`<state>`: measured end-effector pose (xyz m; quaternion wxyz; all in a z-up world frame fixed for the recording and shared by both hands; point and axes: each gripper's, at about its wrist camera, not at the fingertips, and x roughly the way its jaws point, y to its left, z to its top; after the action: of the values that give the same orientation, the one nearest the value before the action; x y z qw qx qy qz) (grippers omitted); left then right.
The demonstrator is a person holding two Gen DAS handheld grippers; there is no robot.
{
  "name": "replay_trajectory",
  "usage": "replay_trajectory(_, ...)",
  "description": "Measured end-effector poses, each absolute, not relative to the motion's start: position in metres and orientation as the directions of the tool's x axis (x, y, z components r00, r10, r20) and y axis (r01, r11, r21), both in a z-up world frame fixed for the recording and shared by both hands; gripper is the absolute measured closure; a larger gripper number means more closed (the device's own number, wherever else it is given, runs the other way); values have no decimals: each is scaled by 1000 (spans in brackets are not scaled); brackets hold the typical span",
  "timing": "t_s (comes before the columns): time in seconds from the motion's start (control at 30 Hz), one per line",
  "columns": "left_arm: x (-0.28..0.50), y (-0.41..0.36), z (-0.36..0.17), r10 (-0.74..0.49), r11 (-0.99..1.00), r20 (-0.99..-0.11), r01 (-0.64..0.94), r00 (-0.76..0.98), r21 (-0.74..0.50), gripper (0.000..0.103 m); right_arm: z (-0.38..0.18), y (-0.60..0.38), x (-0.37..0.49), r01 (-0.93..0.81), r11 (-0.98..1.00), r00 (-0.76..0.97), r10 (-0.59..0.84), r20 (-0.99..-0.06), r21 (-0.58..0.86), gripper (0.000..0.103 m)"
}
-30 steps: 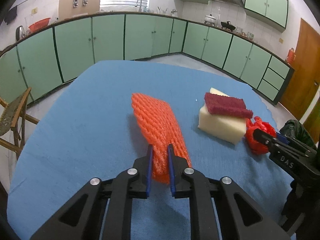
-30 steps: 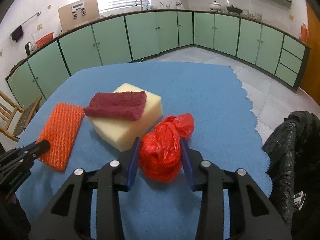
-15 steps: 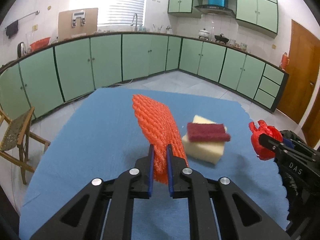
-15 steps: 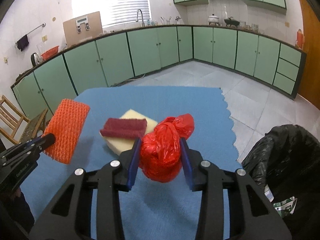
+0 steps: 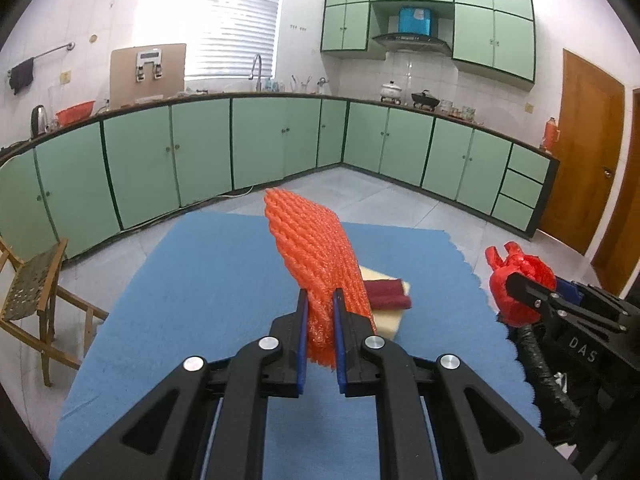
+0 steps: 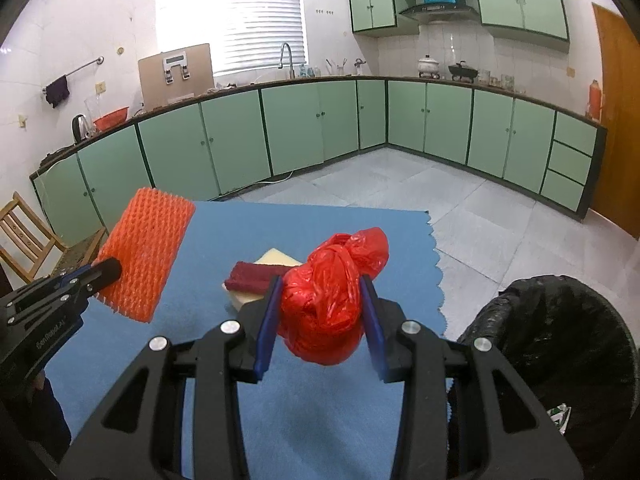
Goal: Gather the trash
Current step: 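Carry the orange net and red bag over the black bin with both grippers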
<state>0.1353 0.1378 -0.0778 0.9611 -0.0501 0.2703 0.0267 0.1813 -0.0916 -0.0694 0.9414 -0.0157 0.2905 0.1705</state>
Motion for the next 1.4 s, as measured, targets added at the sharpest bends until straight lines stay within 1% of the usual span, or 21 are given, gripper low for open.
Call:
replay_trajectory(0.53,120,83,-58,-89,995,-482,55,872,-86,92,-54,-143,145,-260,962,817,262,-514,78,66)
replay_trajectory(1.07,130,-4,-56,-243,969,-476,229,845,-89,92,-52,-239,122,-88,994,859,105,-501,58,66)
replay_trajectory(1.4,140,-73,-61,-341,934,-473,349,813,-74,92,-68,-308,113,29,999,858,-6,-514,37,66)
